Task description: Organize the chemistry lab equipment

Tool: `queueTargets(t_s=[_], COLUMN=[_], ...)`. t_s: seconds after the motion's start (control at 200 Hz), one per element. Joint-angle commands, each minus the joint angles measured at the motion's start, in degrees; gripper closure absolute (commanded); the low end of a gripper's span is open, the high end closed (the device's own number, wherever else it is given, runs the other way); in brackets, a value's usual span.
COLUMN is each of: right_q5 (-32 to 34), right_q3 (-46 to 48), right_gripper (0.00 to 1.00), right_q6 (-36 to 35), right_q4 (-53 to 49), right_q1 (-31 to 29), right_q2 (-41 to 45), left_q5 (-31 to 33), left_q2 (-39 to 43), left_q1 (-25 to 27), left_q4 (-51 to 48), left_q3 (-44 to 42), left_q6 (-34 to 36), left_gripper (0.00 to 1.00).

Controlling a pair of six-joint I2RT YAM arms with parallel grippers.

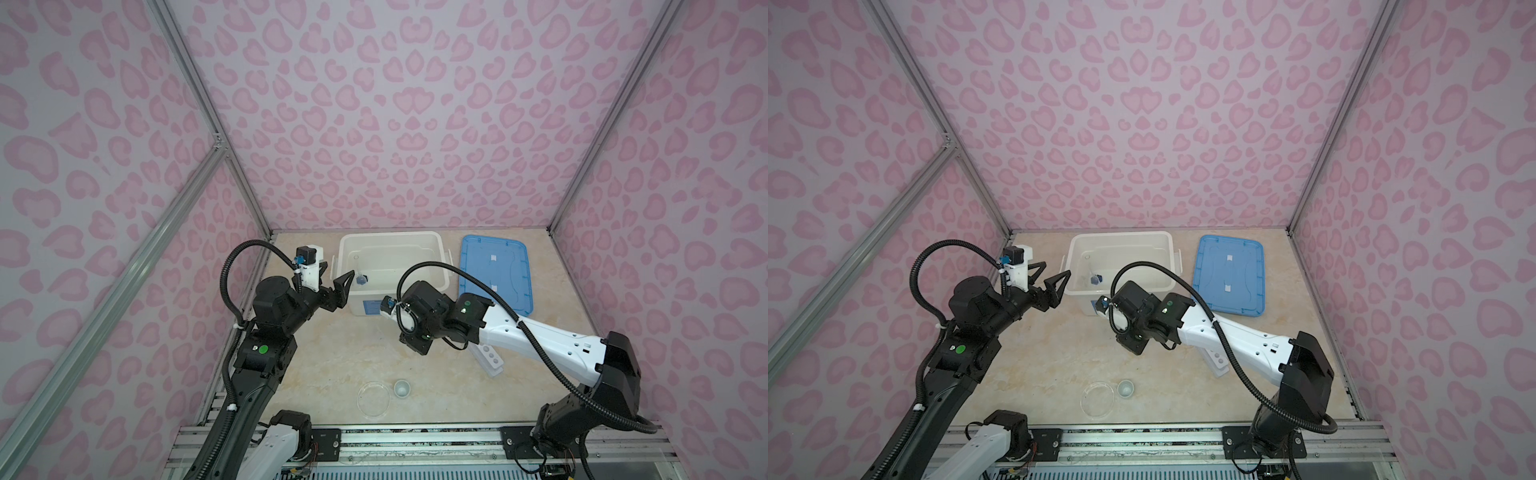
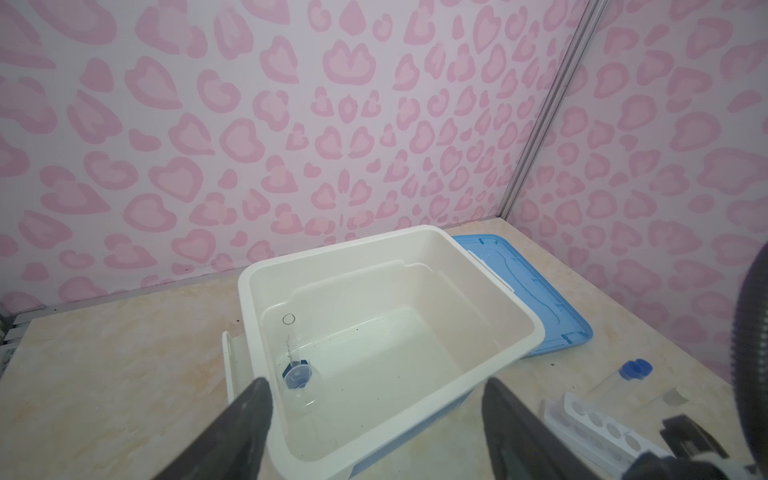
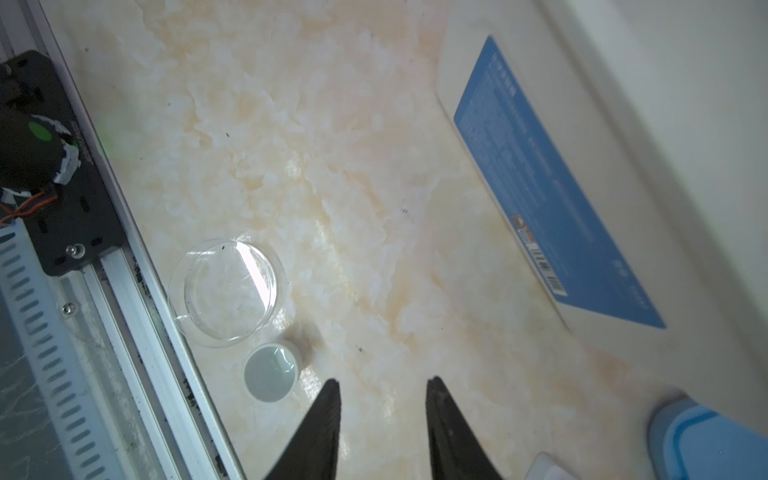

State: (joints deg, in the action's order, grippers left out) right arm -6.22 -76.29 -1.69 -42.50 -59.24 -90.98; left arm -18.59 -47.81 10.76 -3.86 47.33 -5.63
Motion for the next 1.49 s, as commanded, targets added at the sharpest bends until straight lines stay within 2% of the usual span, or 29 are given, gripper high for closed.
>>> queueTargets(t_s=[0.0,0.17,0.84,1.11,1.49], right_q5=[-0.03,-2.54,-4.57,-3.71,-3.3], right_q3=[2.88,5.66,7.14,7.66,7.83], right_gripper=[0.63,0.63,0.69,0.69,0.75], right_q6=[6.45,9.23,9.86,10.18,10.26], right_q4=[0.26,3.52,2.51,2.79,3.68], right_q1=[-2.72,-4.18,-5.93,-6.65,-7.03], right_q2=[-1.49,-3.28,-9.25,-11.01,-12.44], left_q5=[-0.56,-0.56,-0.61,-0.83,-1.1], left_q2=[-0.35,0.1,-0.05,-0.22,-0.2], left_q1=[-0.06,-0.04,-0.11,-0.08,-0.06], left_q4=[2.87,3.15,3.0,3.04,3.0], left_q3=[-0.52,-1.67,-2.16,-2.16,-2.24], left_q6=[-0.17,-0.16,0.18,0.18,0.09], left_gripper=[0.19,0.19,0.19,0.19,0.19])
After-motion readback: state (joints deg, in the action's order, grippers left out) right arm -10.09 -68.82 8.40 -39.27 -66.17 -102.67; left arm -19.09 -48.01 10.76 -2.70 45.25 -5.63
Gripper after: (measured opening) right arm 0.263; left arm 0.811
